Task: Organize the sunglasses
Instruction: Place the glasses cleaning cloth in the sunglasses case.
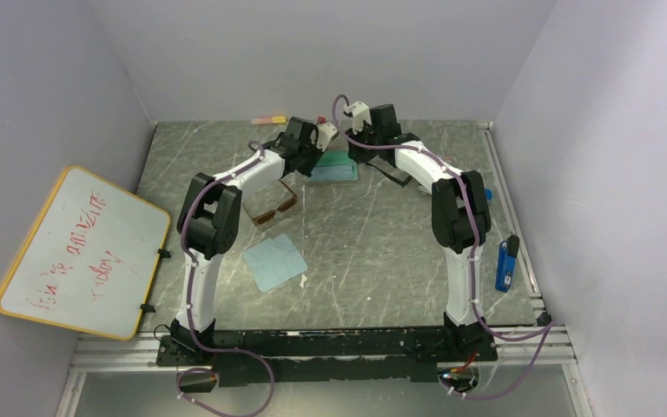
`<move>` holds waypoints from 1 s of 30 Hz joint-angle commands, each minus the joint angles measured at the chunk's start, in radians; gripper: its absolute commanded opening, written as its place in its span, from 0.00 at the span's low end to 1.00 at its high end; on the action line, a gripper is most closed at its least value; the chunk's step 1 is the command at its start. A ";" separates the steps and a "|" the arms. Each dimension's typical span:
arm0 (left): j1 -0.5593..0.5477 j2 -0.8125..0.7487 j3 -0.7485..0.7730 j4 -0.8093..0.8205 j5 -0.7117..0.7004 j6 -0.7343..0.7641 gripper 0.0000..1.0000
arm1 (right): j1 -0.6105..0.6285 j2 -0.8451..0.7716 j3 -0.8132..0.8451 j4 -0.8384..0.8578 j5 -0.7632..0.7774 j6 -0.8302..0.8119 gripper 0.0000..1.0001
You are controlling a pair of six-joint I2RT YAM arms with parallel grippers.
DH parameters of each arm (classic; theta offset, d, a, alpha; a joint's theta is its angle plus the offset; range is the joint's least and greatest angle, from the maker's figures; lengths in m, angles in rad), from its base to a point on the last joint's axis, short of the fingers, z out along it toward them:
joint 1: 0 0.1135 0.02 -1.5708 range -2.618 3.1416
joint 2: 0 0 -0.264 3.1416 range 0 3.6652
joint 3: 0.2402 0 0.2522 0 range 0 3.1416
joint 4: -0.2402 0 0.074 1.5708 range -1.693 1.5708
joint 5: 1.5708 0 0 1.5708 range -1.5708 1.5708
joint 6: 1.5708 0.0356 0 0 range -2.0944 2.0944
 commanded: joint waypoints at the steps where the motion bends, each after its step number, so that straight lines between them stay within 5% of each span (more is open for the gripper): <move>1: -0.013 0.022 0.068 -0.023 0.032 0.007 0.19 | -0.001 -0.027 -0.012 0.007 -0.019 0.005 0.25; 30: -0.029 0.133 0.132 -0.024 -0.121 0.045 0.15 | -0.022 -0.095 -0.029 0.001 -0.017 -0.018 0.24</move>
